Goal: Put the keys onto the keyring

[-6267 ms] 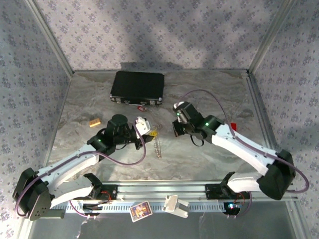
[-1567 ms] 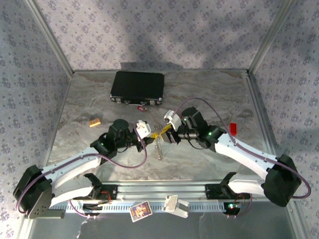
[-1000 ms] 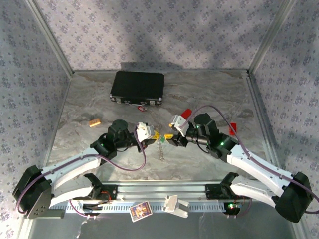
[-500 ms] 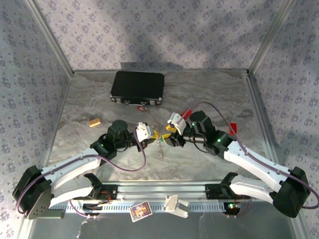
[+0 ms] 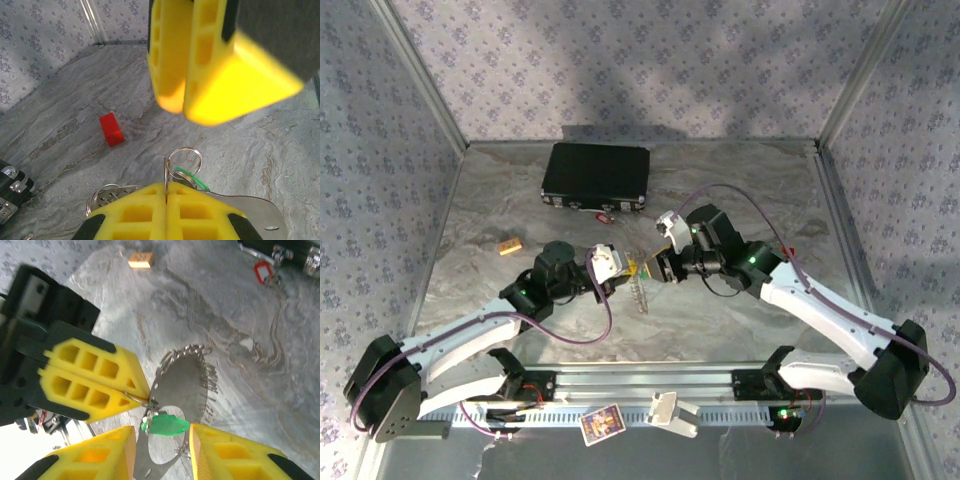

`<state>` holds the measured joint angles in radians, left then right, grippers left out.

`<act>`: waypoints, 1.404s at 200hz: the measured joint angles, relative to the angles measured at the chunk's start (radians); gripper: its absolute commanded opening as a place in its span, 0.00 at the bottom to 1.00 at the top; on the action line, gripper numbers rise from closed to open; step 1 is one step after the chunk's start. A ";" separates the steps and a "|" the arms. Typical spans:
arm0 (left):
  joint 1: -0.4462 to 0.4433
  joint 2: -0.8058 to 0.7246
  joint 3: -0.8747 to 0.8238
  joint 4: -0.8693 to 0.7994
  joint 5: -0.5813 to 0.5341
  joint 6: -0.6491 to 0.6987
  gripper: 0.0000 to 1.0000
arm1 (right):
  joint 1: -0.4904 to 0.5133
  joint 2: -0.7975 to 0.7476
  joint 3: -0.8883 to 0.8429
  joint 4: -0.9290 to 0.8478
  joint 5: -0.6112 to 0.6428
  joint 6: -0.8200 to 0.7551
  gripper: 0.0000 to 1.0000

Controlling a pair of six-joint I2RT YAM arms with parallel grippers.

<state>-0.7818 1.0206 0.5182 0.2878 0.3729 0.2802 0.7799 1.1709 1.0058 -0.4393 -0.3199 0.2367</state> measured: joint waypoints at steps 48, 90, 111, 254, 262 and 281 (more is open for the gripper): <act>0.000 0.000 0.000 -0.001 0.001 0.000 0.00 | 0.015 0.040 0.014 -0.036 -0.038 0.009 0.31; 0.000 0.000 0.000 -0.001 0.003 0.000 0.00 | 0.016 0.045 0.014 -0.029 -0.055 0.012 0.25; 0.000 0.000 0.000 -0.001 0.005 0.000 0.00 | 0.016 0.051 0.014 -0.027 -0.055 0.012 0.23; 0.000 0.000 0.000 -0.005 0.012 0.000 0.00 | 0.015 0.059 0.014 -0.013 -0.052 0.016 0.02; 0.000 0.000 0.000 -0.004 0.017 0.000 0.00 | 0.013 0.061 0.014 -0.012 -0.052 0.014 0.01; 0.000 -0.002 -0.003 0.000 0.028 0.000 0.00 | 0.005 0.069 0.013 -0.006 -0.067 0.014 0.00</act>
<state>-0.7818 1.0187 0.5152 0.2878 0.4007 0.2806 0.7845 1.2400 1.0187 -0.4458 -0.3870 0.2512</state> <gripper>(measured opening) 0.051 0.044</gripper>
